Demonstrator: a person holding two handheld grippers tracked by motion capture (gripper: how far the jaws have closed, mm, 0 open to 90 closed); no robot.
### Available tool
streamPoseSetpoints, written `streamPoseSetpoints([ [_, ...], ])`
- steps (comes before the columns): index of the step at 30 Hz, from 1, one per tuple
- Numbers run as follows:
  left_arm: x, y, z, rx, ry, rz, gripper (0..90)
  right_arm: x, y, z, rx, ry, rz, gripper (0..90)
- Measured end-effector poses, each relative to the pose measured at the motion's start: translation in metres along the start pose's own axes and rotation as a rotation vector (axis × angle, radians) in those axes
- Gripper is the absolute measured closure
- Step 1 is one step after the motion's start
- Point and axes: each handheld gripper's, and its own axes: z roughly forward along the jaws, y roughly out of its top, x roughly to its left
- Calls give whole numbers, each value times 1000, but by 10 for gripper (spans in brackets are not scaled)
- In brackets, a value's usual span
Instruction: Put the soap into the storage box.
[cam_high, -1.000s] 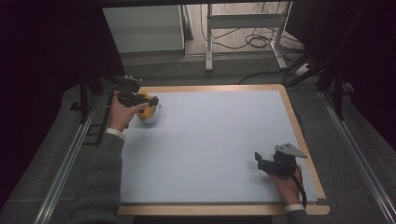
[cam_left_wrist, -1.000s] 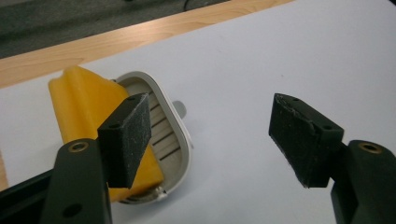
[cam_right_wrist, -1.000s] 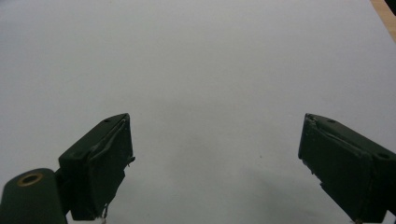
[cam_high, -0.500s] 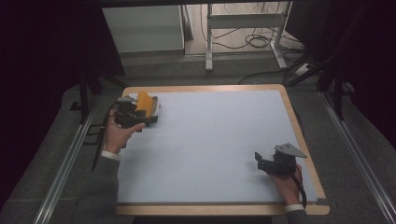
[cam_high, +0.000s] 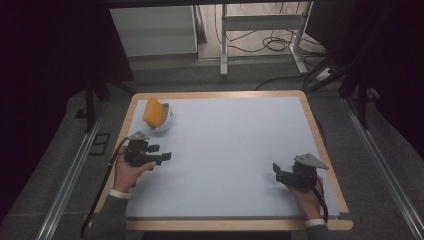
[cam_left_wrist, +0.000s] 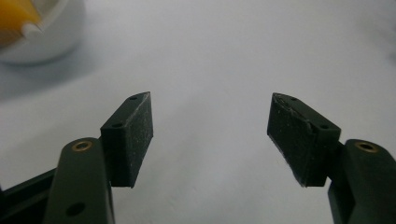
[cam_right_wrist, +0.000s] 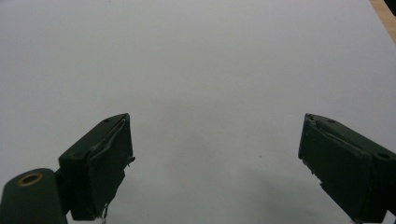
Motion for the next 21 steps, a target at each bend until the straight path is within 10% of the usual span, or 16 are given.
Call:
streamPoseSetpoints([
  [21, -3, -12, 17, 47, 34, -1, 279, 0, 0, -1, -8, 1, -2, 102],
])
